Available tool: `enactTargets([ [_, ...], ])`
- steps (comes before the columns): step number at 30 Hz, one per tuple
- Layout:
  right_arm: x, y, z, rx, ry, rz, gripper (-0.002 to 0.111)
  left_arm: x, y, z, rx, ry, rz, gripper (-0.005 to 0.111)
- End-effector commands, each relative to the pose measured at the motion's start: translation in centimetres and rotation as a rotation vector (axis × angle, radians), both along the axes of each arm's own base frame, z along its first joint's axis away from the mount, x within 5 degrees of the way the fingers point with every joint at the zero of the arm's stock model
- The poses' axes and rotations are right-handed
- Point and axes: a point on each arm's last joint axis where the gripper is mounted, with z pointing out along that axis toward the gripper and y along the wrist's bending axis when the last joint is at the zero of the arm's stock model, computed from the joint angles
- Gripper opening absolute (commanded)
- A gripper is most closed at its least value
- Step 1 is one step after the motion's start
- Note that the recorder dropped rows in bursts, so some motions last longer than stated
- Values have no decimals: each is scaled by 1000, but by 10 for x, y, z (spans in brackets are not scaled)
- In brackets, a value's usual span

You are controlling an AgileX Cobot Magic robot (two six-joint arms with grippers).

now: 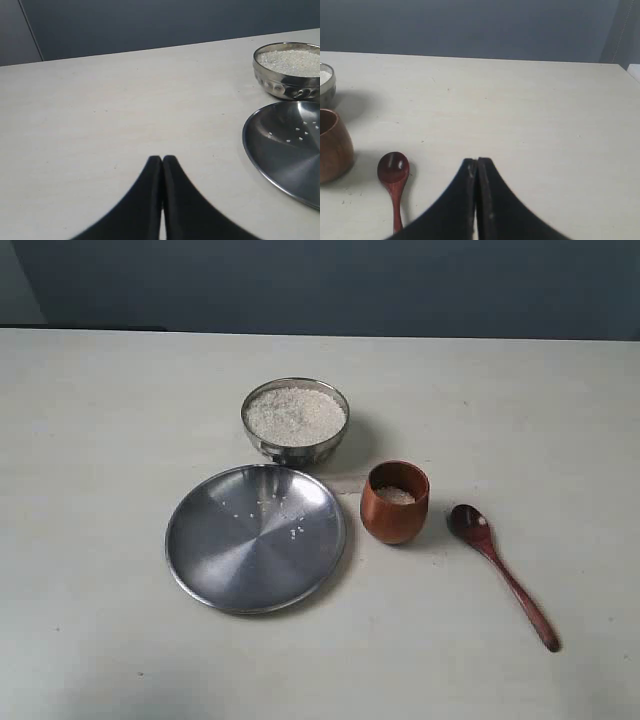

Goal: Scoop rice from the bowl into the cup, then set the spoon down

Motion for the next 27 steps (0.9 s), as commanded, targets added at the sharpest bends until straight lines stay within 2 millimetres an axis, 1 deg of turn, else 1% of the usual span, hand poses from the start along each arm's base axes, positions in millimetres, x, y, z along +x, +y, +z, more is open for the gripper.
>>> enactTargets([
  [1, 0, 0, -1, -6, -3, -3, 0, 0, 0, 0, -2, -15, 1, 0],
  [27, 0, 1, -1, 1, -3, 13, 0, 0, 0, 0, -2, -15, 1, 0],
])
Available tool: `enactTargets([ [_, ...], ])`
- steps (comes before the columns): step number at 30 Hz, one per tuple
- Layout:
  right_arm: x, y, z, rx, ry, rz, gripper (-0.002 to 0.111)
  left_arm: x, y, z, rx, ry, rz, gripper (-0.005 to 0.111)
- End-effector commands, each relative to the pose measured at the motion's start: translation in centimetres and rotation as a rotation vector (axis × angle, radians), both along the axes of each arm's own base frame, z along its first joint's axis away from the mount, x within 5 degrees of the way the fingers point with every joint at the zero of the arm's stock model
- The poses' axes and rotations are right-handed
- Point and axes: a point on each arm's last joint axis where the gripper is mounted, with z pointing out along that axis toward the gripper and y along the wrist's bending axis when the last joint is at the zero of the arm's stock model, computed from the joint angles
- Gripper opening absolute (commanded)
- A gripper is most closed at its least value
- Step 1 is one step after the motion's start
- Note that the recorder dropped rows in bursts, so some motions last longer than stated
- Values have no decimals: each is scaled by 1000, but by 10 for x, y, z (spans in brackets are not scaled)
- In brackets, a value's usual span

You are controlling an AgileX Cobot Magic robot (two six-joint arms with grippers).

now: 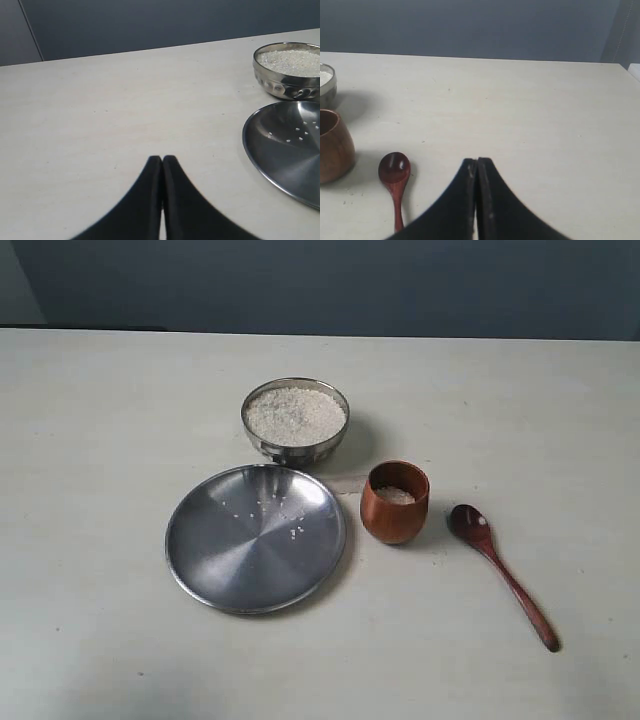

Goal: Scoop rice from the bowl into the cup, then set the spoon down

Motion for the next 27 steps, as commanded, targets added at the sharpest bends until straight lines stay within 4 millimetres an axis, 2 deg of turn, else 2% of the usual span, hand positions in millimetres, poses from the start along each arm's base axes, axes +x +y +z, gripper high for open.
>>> enactTargets([
  [1, 0, 1, -1, -6, -3, 13, 0, 0, 0, 0, -2, -15, 1, 0],
  [13, 0, 2, -1, -6, -3, 33, 0, 0, 0, 0, -2, -15, 1, 0],
  [21, 0, 3, -1, -6, -3, 68, 0, 1, 6, 3, 238, -39, 7, 0],
  [24, 0, 4, -1, -6, -3, 70, 0, 1, 6, 4, 258, -46, 8, 0],
  [27, 0, 4, -1, -1, -3, 70, 0, 2, 4, 8, 204, -102, -2, 0],
])
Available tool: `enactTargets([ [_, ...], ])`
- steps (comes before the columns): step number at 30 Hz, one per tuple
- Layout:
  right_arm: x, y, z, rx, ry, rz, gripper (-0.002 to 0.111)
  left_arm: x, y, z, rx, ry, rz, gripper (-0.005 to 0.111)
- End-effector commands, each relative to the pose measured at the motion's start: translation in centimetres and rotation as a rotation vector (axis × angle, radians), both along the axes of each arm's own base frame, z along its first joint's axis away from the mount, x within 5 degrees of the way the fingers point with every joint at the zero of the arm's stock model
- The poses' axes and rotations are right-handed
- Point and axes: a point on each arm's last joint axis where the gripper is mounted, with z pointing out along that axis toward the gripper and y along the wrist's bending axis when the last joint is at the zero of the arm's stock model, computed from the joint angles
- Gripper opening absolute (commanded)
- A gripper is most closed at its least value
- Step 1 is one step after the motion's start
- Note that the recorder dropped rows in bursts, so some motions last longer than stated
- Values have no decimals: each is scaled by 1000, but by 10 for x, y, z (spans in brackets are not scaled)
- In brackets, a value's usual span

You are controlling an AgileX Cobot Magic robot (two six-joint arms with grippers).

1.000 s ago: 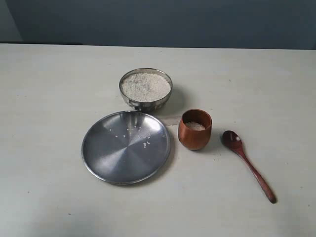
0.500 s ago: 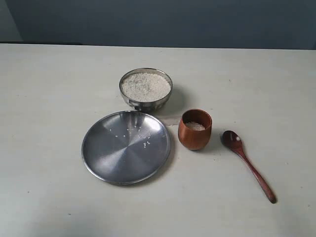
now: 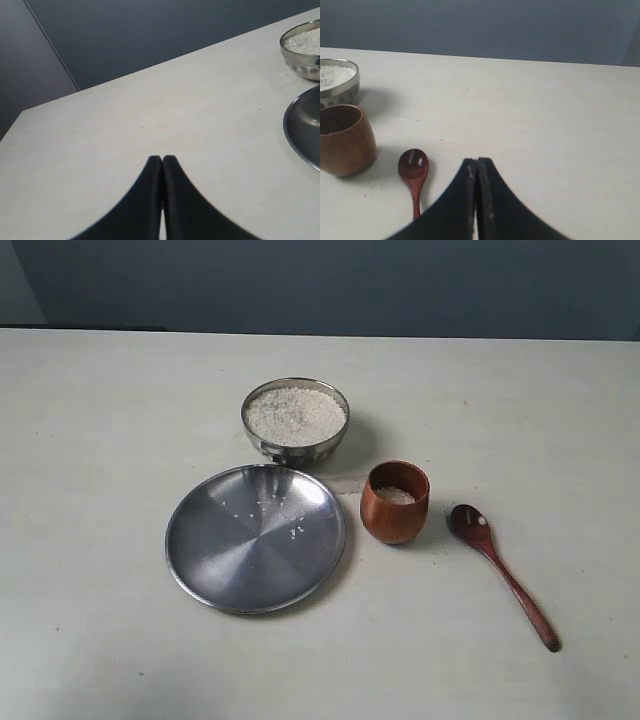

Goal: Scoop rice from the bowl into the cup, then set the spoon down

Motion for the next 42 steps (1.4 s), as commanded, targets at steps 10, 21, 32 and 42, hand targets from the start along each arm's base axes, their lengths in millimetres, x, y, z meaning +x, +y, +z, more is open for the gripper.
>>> enactTargets([
  [10, 0, 0, -1, 2, -3, 5, 0, 2, -10, 19, -560, -233, -38, 0],
  [21, 2, -2, 7, -113, -99, 2, 0, 2, -10, 24, -980, -286, -10, 0],
  [32, 0, -3, 47, 242, -522, -36, 0, -3, -24, 31, -1018, -110, -101, 0],
  [42, -5, -19, 60, 590, -684, -159, 0, -22, -38, 88, -885, -186, -333, 0],
])
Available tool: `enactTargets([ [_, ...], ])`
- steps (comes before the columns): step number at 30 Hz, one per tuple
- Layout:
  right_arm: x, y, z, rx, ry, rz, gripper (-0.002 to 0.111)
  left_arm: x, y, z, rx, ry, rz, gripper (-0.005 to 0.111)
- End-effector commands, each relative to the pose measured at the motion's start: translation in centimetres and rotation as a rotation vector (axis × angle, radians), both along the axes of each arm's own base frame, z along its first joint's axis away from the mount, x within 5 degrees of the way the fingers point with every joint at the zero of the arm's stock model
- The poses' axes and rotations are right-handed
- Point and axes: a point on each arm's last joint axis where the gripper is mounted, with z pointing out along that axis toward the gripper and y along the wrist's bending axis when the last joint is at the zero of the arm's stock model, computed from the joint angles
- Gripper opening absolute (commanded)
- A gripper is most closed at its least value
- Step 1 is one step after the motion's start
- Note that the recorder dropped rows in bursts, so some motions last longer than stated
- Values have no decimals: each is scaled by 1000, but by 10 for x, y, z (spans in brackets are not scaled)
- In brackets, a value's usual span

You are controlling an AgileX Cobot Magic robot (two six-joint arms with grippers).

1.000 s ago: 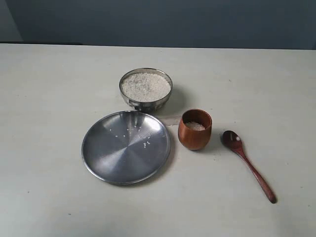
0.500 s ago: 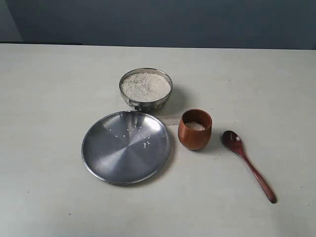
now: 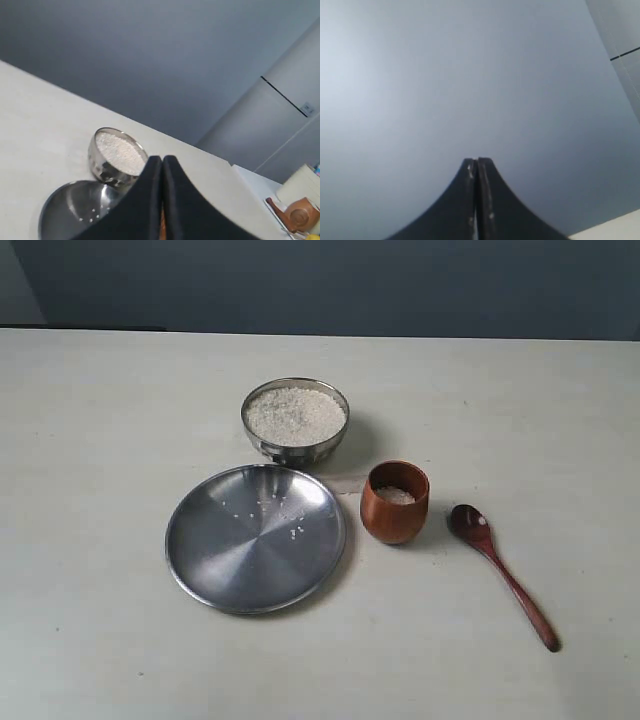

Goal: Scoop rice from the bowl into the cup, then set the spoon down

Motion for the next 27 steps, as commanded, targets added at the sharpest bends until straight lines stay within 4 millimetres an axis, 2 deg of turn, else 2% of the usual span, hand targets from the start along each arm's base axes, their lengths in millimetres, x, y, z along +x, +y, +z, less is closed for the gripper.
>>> enactTargets([
  [1, -2, -6, 2, 128, -42, -16, 0, -12, -5, 31, 107, -132, -48, 0],
  [6, -2, -8, 0, 203, -36, -14, 0, -21, -6, 52, 153, -187, -59, 0],
  [8, -1, -8, 0, 206, -30, -5, 0, -19, -8, 56, 190, -160, -74, 0],
  [10, -2, -3, 9, 189, 4, 44, 0, -14, -8, 58, 226, -119, -85, 0],
  [14, -8, 10, 36, -34, 85, 119, 0, 6, -9, 55, 254, 9, -118, 0],
  [19, -1, 18, 60, -285, 213, 156, 0, 34, -8, 41, 330, 200, -149, 0],
  [22, 11, 23, 62, -398, 341, 204, 0, 45, -7, 32, 380, 280, -158, 0],
  [27, 40, 37, 49, -513, 649, 342, 0, 53, -5, 26, 419, 340, -161, 0],
])
